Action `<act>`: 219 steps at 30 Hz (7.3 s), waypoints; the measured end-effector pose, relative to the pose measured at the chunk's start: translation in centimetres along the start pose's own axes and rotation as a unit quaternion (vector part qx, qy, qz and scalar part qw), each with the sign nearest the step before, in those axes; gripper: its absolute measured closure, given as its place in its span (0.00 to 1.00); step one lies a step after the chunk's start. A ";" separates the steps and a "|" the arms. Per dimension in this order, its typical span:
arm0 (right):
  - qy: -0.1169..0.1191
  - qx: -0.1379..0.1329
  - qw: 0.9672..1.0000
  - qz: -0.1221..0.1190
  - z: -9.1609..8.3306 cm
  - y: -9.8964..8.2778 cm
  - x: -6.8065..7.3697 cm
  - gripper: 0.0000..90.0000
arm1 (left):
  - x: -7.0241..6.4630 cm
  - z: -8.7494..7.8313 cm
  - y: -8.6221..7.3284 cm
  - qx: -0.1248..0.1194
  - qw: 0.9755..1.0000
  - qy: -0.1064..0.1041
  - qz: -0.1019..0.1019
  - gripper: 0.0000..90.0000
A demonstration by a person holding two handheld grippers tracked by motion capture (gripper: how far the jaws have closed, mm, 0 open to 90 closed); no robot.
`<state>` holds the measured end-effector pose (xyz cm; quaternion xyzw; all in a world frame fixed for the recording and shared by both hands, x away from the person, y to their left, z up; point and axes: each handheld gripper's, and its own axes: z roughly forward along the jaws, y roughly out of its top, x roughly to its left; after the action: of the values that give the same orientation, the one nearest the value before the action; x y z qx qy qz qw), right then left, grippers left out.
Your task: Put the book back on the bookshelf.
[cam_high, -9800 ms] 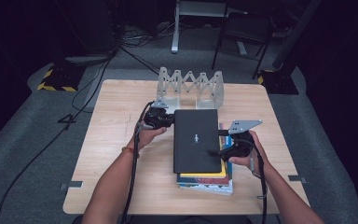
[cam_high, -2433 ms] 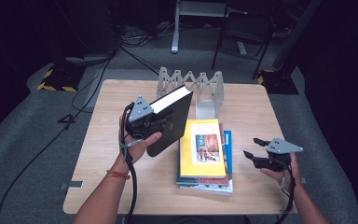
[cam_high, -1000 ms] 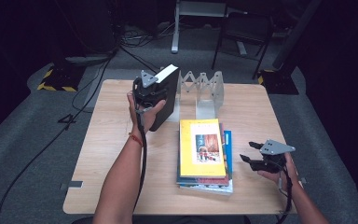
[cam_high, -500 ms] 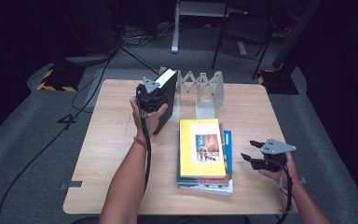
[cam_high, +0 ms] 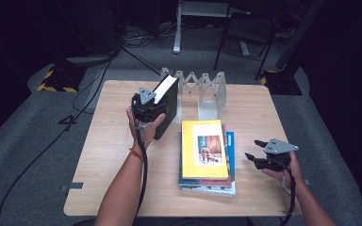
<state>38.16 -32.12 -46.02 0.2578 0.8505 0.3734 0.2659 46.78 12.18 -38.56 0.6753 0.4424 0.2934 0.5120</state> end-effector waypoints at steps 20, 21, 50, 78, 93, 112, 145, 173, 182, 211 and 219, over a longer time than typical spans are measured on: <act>0.009 0.015 1.000 -0.002 0.4 -0.4 -0.4 0.39 | -1.1 1.4 3.0 0.084 0.993 0.025 0.081 0.53; 0.008 0.015 1.000 -0.001 0.4 -0.4 -0.5 0.39 | -1.2 1.5 3.1 0.085 0.993 0.026 0.080 0.54; 0.024 0.024 0.999 -0.009 0.8 -0.5 -0.1 0.39 | -1.3 6.9 6.6 0.054 0.993 0.108 0.016 0.58; 0.030 0.028 0.999 -0.019 1.0 -0.4 0.3 0.39 | -0.9 7.1 5.2 0.035 0.993 0.116 -0.002 0.53; 0.031 0.030 0.999 -0.019 1.0 -0.3 0.3 0.39 | -1.0 3.9 3.6 0.063 0.994 0.083 0.032 0.40; 0.040 0.039 0.998 0.009 1.5 -0.8 0.3 0.38 | -1.4 -1.1 -1.8 0.121 0.985 0.022 0.117 0.36; 0.085 0.042 0.993 0.066 0.3 -2.6 1.6 0.34 | -1.5 -9.9 -15.2 0.253 0.943 -0.160 0.148 0.27; 0.208 0.051 0.975 -0.064 -1.5 4.3 8.3 0.74 | -3.2 -10.2 -14.5 0.240 0.943 -0.189 0.134 0.29; 0.197 0.077 0.976 -0.050 -1.0 5.0 8.3 0.75 | -5.1 -11.1 -12.9 0.205 0.945 -0.213 0.139 0.29; 0.180 0.101 0.977 0.047 1.8 7.9 6.7 0.40 | -5.9 -5.6 -10.6 0.183 0.951 -0.187 0.167 0.30; 0.206 0.120 0.966 0.099 3.8 7.7 5.0 0.26 | -5.9 -4.7 -10.0 0.176 0.952 -0.198 0.153 0.29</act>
<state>38.86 -22.53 -43.58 0.2882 0.8957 0.3382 0.0142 37.30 9.72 -46.28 0.8587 0.2683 0.1458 0.4115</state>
